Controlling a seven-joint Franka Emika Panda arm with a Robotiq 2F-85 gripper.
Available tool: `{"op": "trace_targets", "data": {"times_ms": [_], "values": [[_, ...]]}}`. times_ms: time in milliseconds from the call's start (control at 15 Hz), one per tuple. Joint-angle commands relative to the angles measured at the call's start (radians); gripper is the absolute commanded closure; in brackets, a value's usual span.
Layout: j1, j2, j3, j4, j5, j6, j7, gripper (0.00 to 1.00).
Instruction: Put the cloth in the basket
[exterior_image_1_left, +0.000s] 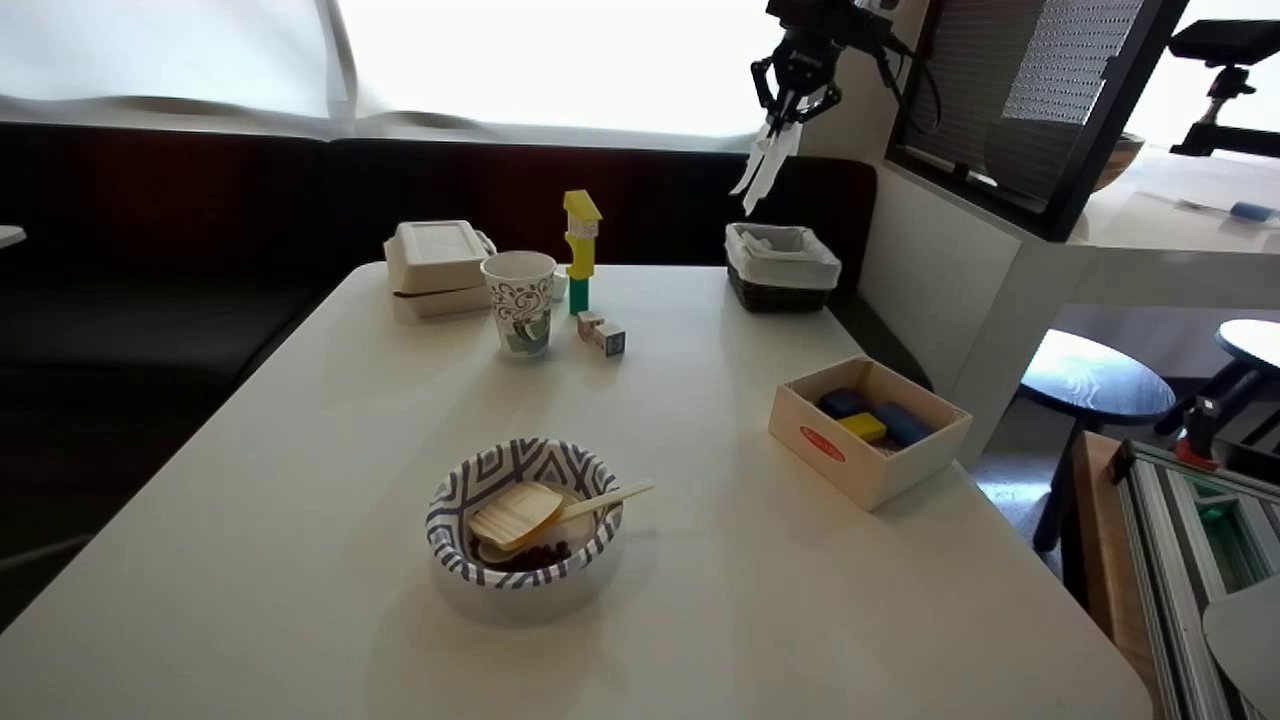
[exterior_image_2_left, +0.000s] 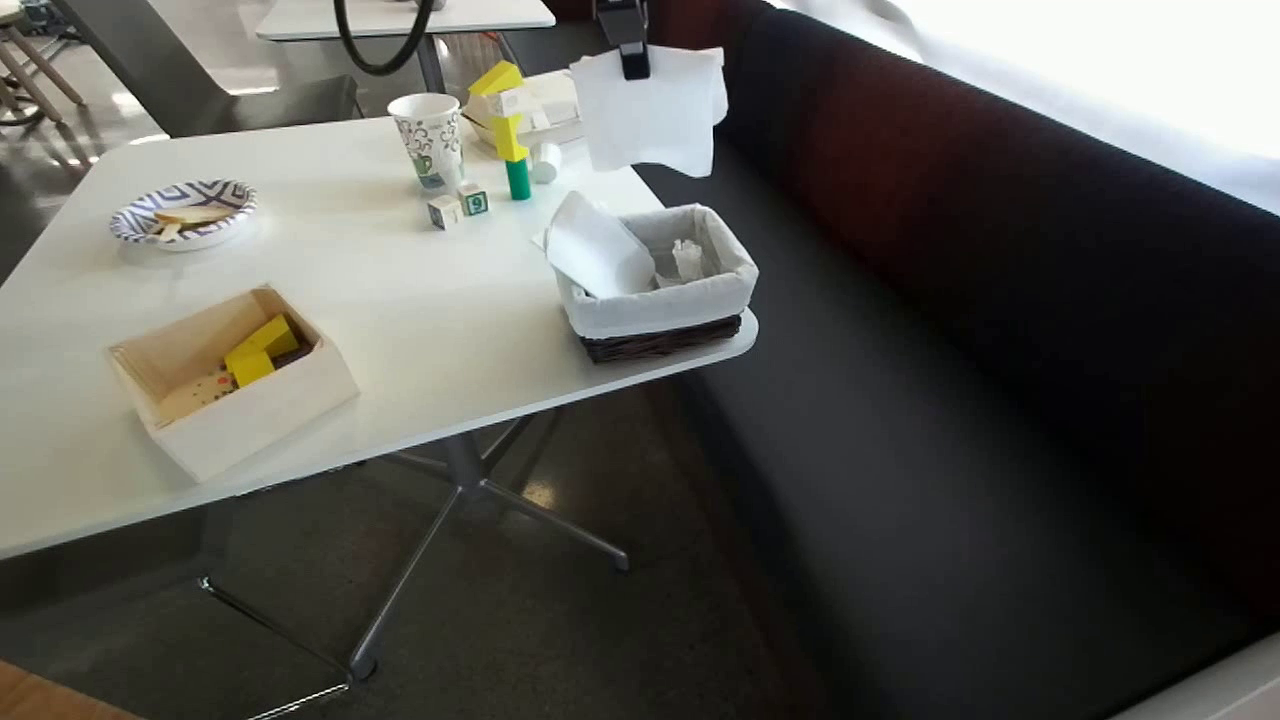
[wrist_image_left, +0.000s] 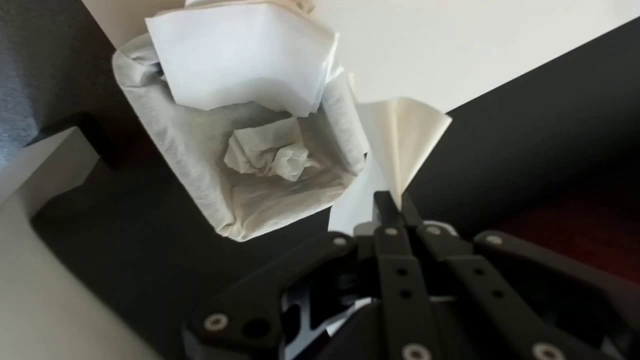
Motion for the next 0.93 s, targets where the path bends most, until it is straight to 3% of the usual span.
{"op": "trace_targets", "data": {"times_ms": [0,400,867], "values": [[0.03,0.063,-0.055,0.043,-0.096,-0.022,0.201,1.0],[0.034,0.175,-0.081,0.103,-0.185,-0.112,0.369,1.0],[0.014,0.276,-0.061,0.185,-0.178,-0.155,0.362,1.0]]}}
